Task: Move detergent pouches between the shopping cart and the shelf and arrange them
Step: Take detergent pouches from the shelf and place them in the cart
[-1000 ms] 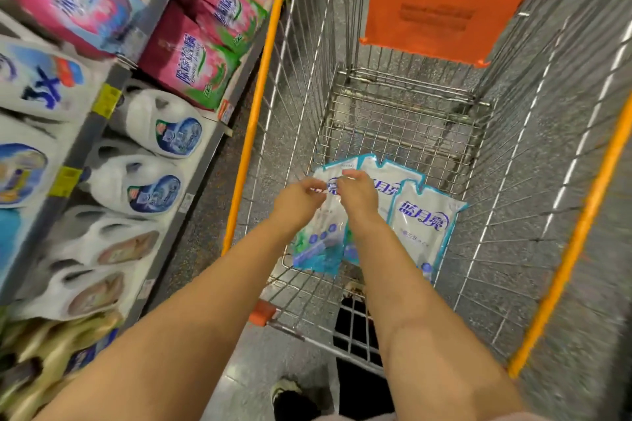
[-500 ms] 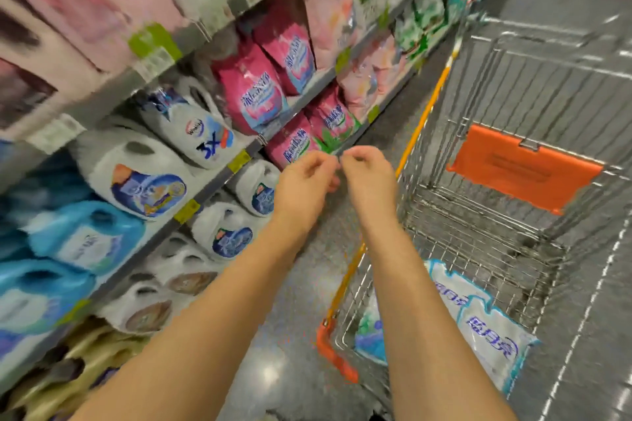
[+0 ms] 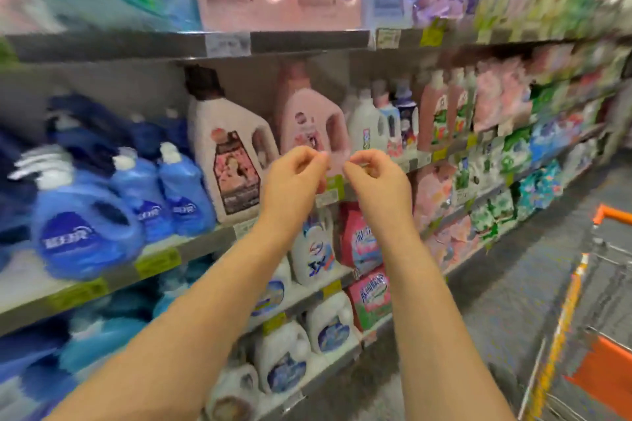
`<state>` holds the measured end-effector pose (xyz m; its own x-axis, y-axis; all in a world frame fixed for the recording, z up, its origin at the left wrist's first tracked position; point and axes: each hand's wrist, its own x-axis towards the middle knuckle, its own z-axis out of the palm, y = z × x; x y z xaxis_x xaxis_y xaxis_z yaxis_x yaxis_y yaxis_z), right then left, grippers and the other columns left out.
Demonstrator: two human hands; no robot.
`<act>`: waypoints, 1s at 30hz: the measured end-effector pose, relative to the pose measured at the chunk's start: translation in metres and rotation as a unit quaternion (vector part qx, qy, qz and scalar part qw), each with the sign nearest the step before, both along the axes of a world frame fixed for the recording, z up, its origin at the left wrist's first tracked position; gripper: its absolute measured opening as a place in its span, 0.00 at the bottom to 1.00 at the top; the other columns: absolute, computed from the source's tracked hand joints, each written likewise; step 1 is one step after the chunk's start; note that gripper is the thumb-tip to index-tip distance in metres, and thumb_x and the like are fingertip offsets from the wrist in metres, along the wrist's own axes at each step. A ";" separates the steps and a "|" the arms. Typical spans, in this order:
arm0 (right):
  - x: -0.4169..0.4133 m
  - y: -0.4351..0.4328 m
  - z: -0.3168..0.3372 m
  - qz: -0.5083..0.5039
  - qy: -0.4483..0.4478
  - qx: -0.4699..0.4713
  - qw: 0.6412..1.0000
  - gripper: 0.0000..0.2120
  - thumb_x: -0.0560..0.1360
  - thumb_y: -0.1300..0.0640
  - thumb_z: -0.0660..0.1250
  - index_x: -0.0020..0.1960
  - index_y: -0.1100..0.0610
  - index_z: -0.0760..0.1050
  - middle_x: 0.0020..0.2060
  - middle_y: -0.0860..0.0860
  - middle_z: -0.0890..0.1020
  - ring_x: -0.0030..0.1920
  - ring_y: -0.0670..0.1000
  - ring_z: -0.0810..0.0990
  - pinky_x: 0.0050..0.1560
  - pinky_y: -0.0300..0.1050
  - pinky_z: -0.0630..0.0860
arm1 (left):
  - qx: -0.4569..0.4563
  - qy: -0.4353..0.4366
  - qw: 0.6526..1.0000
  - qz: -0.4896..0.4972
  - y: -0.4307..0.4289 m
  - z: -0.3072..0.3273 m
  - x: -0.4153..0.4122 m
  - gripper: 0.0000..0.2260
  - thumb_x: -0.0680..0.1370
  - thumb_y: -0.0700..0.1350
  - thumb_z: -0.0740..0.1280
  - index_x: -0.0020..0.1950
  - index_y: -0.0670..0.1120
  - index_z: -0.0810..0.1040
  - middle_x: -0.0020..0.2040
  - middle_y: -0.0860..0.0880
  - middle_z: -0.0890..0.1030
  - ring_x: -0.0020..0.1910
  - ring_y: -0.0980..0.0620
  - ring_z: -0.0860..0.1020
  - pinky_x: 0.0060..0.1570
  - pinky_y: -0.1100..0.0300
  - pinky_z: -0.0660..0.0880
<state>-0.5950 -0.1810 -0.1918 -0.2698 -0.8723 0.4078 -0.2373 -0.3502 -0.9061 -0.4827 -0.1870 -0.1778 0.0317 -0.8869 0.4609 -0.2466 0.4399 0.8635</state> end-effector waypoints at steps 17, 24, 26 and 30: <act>0.186 -0.133 0.122 0.063 0.079 -0.157 0.982 0.07 0.74 0.55 0.66 0.51 0.48 0.72 0.38 0.43 0.77 0.41 0.43 0.76 0.50 0.48 0.74 | -0.190 -0.123 0.944 0.239 -0.082 0.128 0.235 0.07 0.75 0.47 0.68 0.50 0.52 0.72 0.38 0.55 0.76 0.40 0.54 0.76 0.47 0.58 0.72; 0.237 -0.212 0.162 0.024 0.213 -0.287 0.934 0.15 0.73 0.48 0.69 0.58 0.50 0.77 0.56 0.49 0.77 0.60 0.53 0.72 0.62 0.52 0.66 | -0.257 -0.220 0.869 0.361 -0.128 0.150 0.282 0.30 0.70 0.42 0.73 0.69 0.47 0.64 0.61 0.42 0.69 0.62 0.45 0.70 0.62 0.48 0.69; 0.247 -0.224 0.171 0.045 0.204 -0.319 0.925 0.09 0.73 0.48 0.68 0.49 0.52 0.81 0.47 0.50 0.82 0.53 0.55 0.77 0.55 0.57 0.71 | -0.241 -0.234 0.866 0.370 -0.138 0.153 0.287 0.33 0.70 0.43 0.74 0.71 0.47 0.63 0.63 0.42 0.69 0.62 0.46 0.70 0.63 0.53 0.68; 0.262 -0.234 0.188 0.059 0.140 -0.381 0.912 0.13 0.74 0.49 0.63 0.44 0.56 0.82 0.37 0.54 0.83 0.41 0.57 0.78 0.45 0.57 0.73 | -0.242 -0.243 0.856 0.387 -0.153 0.157 0.290 0.35 0.69 0.45 0.74 0.72 0.47 0.61 0.64 0.43 0.71 0.61 0.47 0.70 0.60 0.57 0.69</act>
